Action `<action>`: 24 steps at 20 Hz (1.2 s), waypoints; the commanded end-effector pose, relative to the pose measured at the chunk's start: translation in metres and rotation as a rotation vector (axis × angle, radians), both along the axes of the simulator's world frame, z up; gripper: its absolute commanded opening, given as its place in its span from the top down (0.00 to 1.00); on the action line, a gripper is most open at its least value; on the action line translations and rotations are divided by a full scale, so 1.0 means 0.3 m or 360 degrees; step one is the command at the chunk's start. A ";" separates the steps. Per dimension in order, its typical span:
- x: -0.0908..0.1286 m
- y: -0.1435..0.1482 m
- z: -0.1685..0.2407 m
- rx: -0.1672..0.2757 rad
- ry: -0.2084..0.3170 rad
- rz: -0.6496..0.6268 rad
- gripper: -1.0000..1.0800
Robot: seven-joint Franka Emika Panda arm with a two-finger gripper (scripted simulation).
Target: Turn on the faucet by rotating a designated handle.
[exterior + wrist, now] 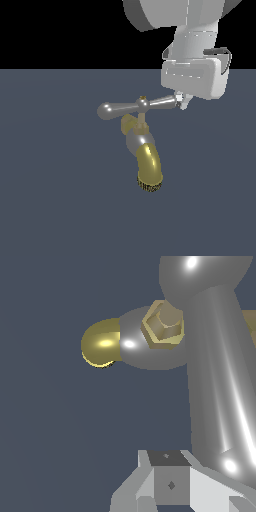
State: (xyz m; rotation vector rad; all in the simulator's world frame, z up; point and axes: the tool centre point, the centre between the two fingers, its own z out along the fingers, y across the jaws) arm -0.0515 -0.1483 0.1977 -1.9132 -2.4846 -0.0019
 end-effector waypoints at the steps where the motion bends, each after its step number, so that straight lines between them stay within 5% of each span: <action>1: 0.033 0.011 -0.001 -0.0007 -0.0007 0.0009 1.00; 17: 0.141 -0.002 -0.001 -0.0010 -0.0002 -0.0017 1.00; 24: 0.223 0.113 -0.001 -0.0009 -0.0003 -0.0005 1.00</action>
